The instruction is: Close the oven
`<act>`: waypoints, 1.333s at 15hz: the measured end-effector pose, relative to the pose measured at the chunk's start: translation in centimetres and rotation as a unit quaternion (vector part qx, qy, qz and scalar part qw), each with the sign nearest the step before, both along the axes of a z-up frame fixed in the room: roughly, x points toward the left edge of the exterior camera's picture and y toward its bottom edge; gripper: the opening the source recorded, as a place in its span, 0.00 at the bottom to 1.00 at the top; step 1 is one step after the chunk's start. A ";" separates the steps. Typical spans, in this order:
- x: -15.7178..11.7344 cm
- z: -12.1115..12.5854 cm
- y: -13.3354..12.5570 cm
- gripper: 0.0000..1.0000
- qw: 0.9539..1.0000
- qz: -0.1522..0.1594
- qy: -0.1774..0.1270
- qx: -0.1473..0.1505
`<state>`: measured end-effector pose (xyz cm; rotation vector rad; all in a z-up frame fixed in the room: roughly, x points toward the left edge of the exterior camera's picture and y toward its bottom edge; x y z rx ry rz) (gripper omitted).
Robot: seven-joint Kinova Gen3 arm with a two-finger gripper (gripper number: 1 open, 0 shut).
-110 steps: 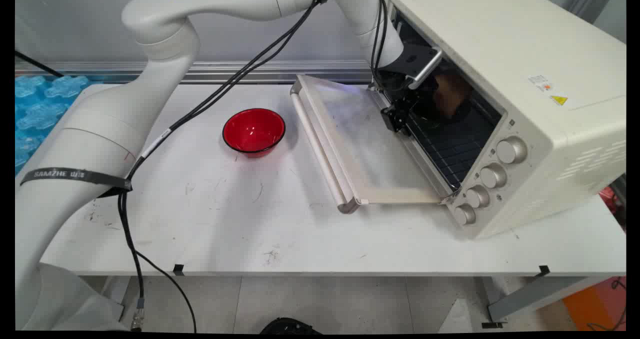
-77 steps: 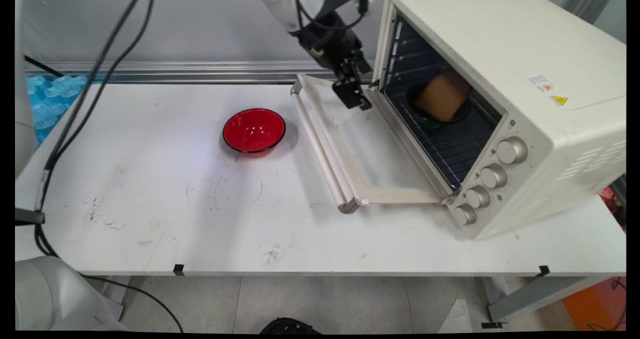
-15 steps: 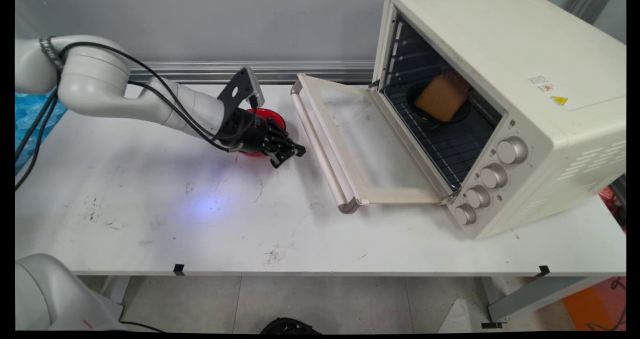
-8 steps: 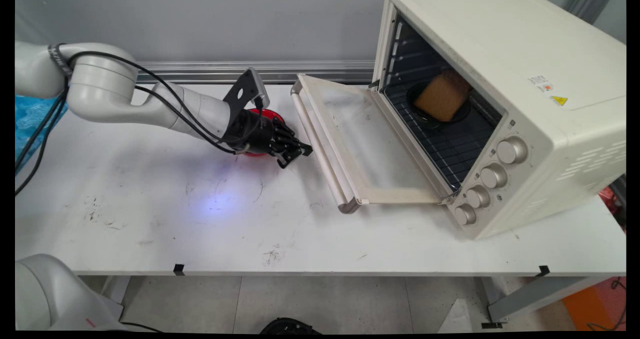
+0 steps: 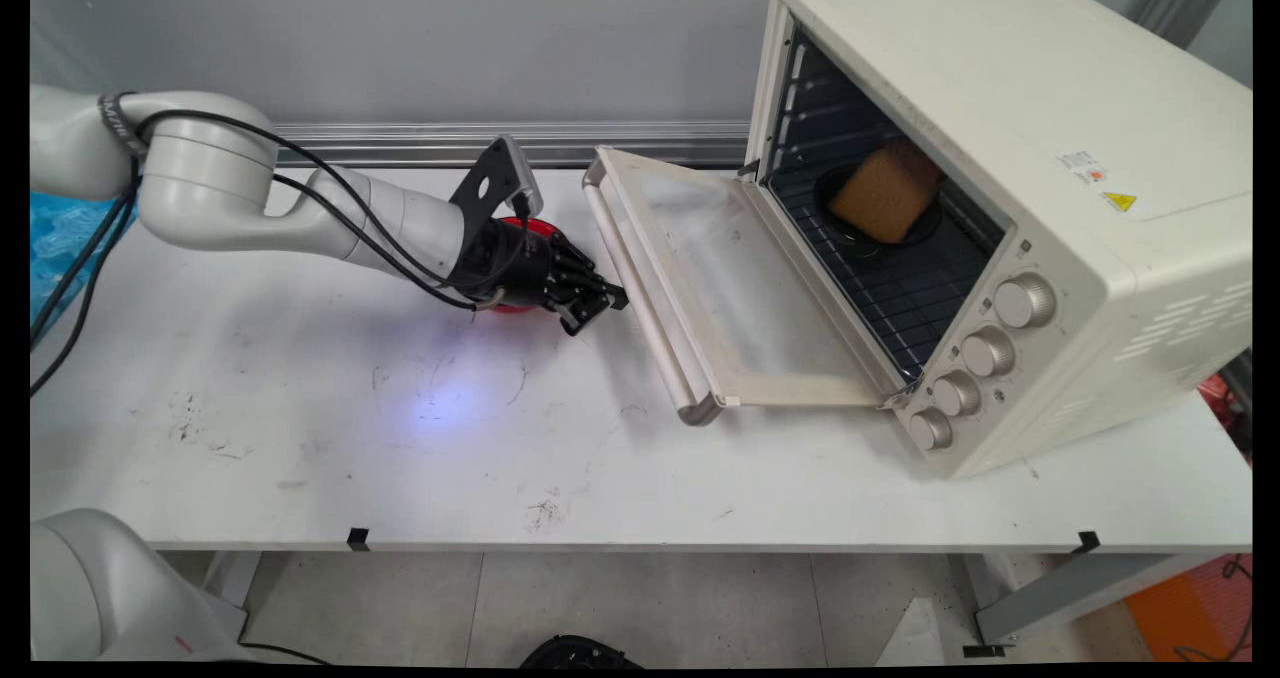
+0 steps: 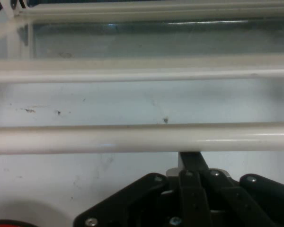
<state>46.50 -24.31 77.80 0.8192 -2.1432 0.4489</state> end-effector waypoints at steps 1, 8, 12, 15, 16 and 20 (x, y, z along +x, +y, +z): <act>0.0 0.1 0.0 0.00 1.000 0.000 0.000 -0.001; -0.4 1.1 0.0 0.00 1.000 0.001 0.003 -0.012; -0.8 2.1 -0.5 0.00 1.000 -0.001 0.004 -0.022; -1.0 2.8 -1.1 0.00 1.000 -0.002 0.006 -0.030; -1.2 3.1 -1.5 0.00 0.999 -0.003 0.007 -0.032; -1.9 4.5 -3.4 0.00 0.999 -0.004 0.011 -0.046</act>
